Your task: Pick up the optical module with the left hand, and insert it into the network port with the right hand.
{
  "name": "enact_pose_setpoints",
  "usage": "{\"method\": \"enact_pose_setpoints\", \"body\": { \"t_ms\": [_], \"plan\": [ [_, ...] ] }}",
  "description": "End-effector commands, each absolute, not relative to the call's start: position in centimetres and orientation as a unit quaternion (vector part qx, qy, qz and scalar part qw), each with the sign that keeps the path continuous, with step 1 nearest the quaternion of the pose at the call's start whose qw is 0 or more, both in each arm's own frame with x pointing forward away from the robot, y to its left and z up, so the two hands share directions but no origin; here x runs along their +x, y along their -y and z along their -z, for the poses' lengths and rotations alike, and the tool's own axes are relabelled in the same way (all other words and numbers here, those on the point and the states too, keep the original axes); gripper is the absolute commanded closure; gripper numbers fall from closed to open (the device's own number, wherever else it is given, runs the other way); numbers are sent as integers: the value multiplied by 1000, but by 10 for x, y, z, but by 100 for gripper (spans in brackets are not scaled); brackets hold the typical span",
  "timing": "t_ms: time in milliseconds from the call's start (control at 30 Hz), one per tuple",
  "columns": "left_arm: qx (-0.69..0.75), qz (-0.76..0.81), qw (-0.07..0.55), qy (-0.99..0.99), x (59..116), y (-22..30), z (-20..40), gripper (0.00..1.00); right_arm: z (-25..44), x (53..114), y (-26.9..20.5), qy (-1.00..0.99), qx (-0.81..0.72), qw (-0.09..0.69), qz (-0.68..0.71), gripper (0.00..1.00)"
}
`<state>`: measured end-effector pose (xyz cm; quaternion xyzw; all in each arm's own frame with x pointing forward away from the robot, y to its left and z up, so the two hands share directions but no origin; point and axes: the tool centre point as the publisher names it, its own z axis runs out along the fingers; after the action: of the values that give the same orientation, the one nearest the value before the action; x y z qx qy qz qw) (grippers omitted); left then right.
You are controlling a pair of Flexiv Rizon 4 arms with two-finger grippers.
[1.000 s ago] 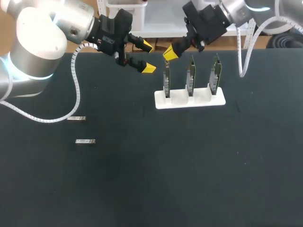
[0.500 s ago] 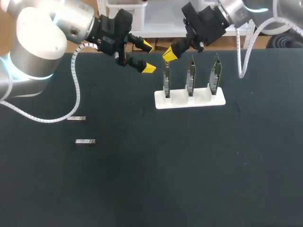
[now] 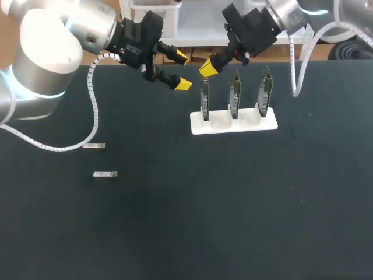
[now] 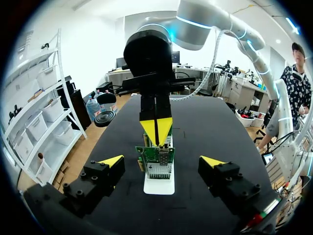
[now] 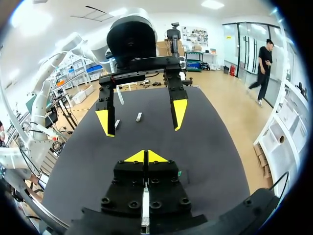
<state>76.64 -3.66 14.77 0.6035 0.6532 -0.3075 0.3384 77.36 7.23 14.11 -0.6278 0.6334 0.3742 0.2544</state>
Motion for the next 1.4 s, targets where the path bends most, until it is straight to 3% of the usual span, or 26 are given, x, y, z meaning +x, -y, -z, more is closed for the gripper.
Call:
{"method": "enact_pose_setpoints", "body": {
  "t_ms": [33, 600, 967, 1400],
  "plan": [
    [605, 307, 335, -654, 768, 37, -149, 0, -136, 774, -73, -634, -627, 253, -374, 100],
    [605, 307, 335, -654, 768, 37, -149, 0, -132, 770, -74, -641, -621, 248, -377, 100],
    [605, 307, 335, -654, 768, 37, -149, 0, -155, 770, -72, -616, -623, 288, -387, 100],
    [605, 307, 335, -654, 768, 37, -149, 0, -180, 743, -27, -613, -629, 285, -384, 100]
  ]
}}
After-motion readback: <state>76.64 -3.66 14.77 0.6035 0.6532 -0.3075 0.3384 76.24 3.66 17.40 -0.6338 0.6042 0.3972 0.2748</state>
